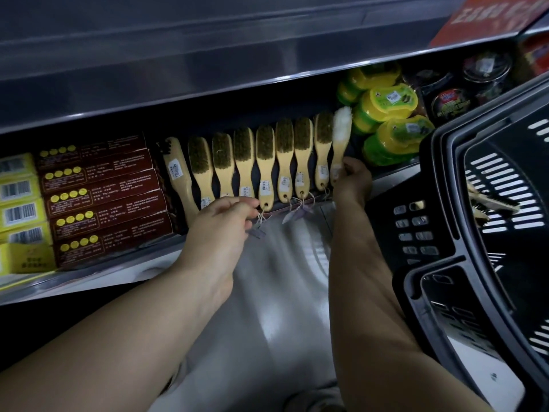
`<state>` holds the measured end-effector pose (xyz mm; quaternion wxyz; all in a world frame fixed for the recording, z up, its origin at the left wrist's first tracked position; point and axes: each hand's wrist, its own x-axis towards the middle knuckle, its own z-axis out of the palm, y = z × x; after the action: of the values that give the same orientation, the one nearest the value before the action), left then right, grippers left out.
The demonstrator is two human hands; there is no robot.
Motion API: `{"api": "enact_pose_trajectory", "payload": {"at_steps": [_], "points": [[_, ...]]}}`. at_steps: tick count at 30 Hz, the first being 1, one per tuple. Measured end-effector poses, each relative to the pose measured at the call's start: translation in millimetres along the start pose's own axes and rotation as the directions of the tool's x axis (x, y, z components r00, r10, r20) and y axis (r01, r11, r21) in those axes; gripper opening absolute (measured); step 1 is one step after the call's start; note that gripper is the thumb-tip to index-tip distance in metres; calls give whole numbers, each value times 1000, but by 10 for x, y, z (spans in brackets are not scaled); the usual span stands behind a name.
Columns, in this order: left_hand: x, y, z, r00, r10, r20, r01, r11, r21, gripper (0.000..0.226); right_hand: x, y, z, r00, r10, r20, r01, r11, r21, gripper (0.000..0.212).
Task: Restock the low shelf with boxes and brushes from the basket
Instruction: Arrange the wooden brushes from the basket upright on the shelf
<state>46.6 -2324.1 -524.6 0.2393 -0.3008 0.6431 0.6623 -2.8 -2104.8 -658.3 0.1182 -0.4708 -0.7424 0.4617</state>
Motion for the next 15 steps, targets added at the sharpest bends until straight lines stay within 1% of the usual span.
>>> {"api": "enact_pose_trajectory", "payload": {"at_steps": [3, 5, 7, 8, 9, 10, 11, 13, 15], "points": [[-2, 3, 17, 1000, -6, 7, 6, 1000, -3, 24, -41, -35, -28, 1000, 26, 17, -27, 998, 54, 27], [-33, 10, 42, 1000, -2, 29, 2, 1000, -6, 23, -86, -79, -57, 998, 55, 5, -55, 998, 8, 27], [-80, 15, 85, 998, 3, 59, -2, 1000, -7, 23, -210, -157, -91, 999, 36, -25, -38, 998, -53, 29], [-104, 19, 112, 997, 4, 72, -4, 1000, -3, 23, -292, -195, -114, 999, -9, -38, 4, 992, -127, 27], [-128, 28, 143, 996, 6, 87, -6, 1000, 0, 23, -429, -233, -138, 997, -72, -17, 68, 981, -182, 23], [-158, 41, 171, 995, 10, 102, -10, 1000, 0, 23, -560, -230, -152, 988, -150, 25, 152, 962, -225, 23], [-190, 57, 204, 993, 17, 117, -16, 1000, -2, 22, -722, -255, -166, 975, -209, 78, 220, 955, -197, 27], [-270, 97, 267, 988, 63, 140, -65, 998, 11, 22, -1068, -346, -228, 948, -279, 151, 288, 957, -42, 34], [-372, 137, 340, 974, 170, 149, -180, 982, 56, 23, -1353, -499, -335, 932, -310, 189, 304, 951, 62, 37]]}}
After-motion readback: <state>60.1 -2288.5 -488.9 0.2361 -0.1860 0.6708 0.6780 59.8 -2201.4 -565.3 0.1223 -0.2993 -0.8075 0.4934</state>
